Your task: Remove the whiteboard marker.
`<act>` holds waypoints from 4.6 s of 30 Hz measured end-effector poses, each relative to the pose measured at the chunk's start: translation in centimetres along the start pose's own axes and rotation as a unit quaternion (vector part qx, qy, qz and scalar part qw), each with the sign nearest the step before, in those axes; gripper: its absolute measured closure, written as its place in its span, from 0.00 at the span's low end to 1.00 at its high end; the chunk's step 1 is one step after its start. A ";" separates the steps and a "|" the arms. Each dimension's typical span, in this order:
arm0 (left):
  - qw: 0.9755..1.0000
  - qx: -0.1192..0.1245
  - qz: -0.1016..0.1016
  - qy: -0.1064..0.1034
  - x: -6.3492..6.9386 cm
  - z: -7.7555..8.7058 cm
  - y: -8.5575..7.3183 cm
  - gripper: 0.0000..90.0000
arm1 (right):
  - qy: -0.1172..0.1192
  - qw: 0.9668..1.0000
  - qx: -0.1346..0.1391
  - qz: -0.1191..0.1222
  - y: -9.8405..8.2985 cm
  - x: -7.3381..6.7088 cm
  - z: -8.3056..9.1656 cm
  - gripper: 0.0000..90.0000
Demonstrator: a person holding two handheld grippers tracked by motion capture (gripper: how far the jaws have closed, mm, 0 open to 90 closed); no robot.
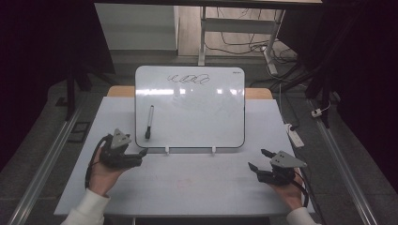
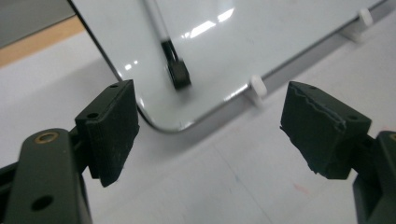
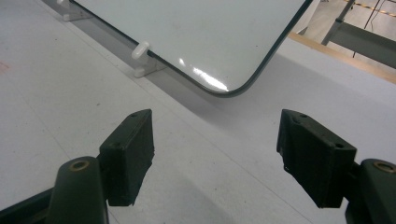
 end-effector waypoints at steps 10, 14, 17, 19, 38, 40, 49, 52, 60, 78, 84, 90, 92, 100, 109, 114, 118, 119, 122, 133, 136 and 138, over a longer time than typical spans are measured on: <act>1.000 -0.011 -0.003 0.025 -0.7 -3.3 4.0 0.30 | -0.001 1.000 -0.008 0.004 -0.2 -0.2 -0.1 0.31; 0.999 -0.015 -0.006 0.038 -1.0 -4.4 4.9 0.34 | -0.002 1.000 -0.012 0.004 -0.2 -0.3 -0.2 0.31; 0.999 -0.017 -0.003 0.051 -1.3 -5.4 5.6 0.37 | -0.002 1.000 -0.013 0.004 -0.2 -0.3 -0.2 0.31; 0.998 -0.017 -0.004 0.062 -1.6 -6.0 6.1 0.38 | -0.002 1.000 -0.014 0.004 -0.3 -0.3 -0.2 0.31; 0.996 -0.009 0.010 0.091 -2.4 -9.2 7.9 0.69 | -0.012 1.000 -0.024 0.006 -0.5 -0.2 -0.3 0.31; 0.996 -0.010 0.010 0.093 -2.3 -9.2 8.1 0.72 | -0.012 1.000 -0.024 0.005 -0.5 -0.2 -0.3 0.31; 0.996 -0.010 0.011 0.090 -1.5 -9.6 8.4 0.86 | -0.016 1.000 -0.026 0.004 -0.6 -0.1 -0.3 0.32; 0.997 -0.008 0.017 0.075 -1.2 -9.7 8.5 0.90 | -0.017 0.999 -0.027 0.005 -0.6 -0.2 -0.3 0.32; 0.997 -0.007 0.002 0.073 -0.7 -9.4 8.5 0.90 | -0.019 0.999 -0.027 0.006 -0.6 -0.1 -0.2 0.32; 0.990 0.112 -0.015 -0.089 3.2 -2.0 7.0 0.90 | 0.042 0.999 0.014 -0.031 0.4 -1.0 -0.4 0.34; 0.983 0.114 -0.015 -0.146 5.7 -2.5 6.1 0.90 | 0.080 0.996 0.017 -0.026 1.5 -2.5 -0.9 0.34; 0.974 0.110 -0.033 -0.196 9.3 -3.7 5.5 0.90 | 0.126 0.991 0.012 -0.034 3.6 -4.6 -1.9 0.34; 0.973 0.110 -0.038 -0.199 9.8 -3.8 5.5 0.90 | 0.135 0.990 0.012 -0.037 4.4 -5.2 -2.3 0.35; 0.966 0.118 -0.055 -0.221 12.6 -4.4 5.7 0.90 | 0.170 0.982 0.025 -0.073 7.0 -7.5 -4.6 0.36; 0.965 0.121 -0.064 -0.222 13.8 -4.7 5.6 0.90 | 0.192 0.976 0.023 -0.104 9.3 -9.0 -6.8 0.47; 0.966 0.123 -0.074 -0.217 14.5 -4.9 5.5 0.90 | 0.199 0.973 0.017 -0.117 9.9 -9.3 -7.5 0.53; 0.965 0.121 -0.081 -0.216 14.9 -4.9 5.6 0.90 | 0.201 0.971 0.007 -0.132 10.1 -9.4 -8.1 0.60; 0.965 0.120 -0.083 -0.216 15.0 -4.9 5.6 0.90 | 0.202 0.970 0.003 -0.133 10.1 -9.4 -8.3 0.62; 0.966 0.118 -0.088 -0.214 15.2 -5.0 5.5 0.90 | 0.203 0.969 -0.013 -0.139 10.0 -9.5 -8.7 0.69; 0.965 0.115 -0.112 -0.206 16.2 -5.2 5.4 0.90 | 0.217 0.963 -0.042 -0.156 9.7 -9.4 -9.5 0.84; 0.965 0.112 -0.111 -0.208 16.1 -5.2 5.4 0.90 | 0.218 0.963 -0.045 -0.154 9.7 -9.4 -9.5 0.84; 0.966 0.111 -0.111 -0.208 16.0 -5.2 5.4 0.90 | 0.217 0.963 -0.045 -0.152 9.7 -9.4 -9.5 0.82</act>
Point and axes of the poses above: each handheld gripper's, and its own axes: z roughly backward along the jaws, y roughly out of its top, x roughly to its right, the point moved 1 cm from there along -z, roughly forward along the jaws, and after that the axes turned 7 degrees about z, right-handed, at the moved point
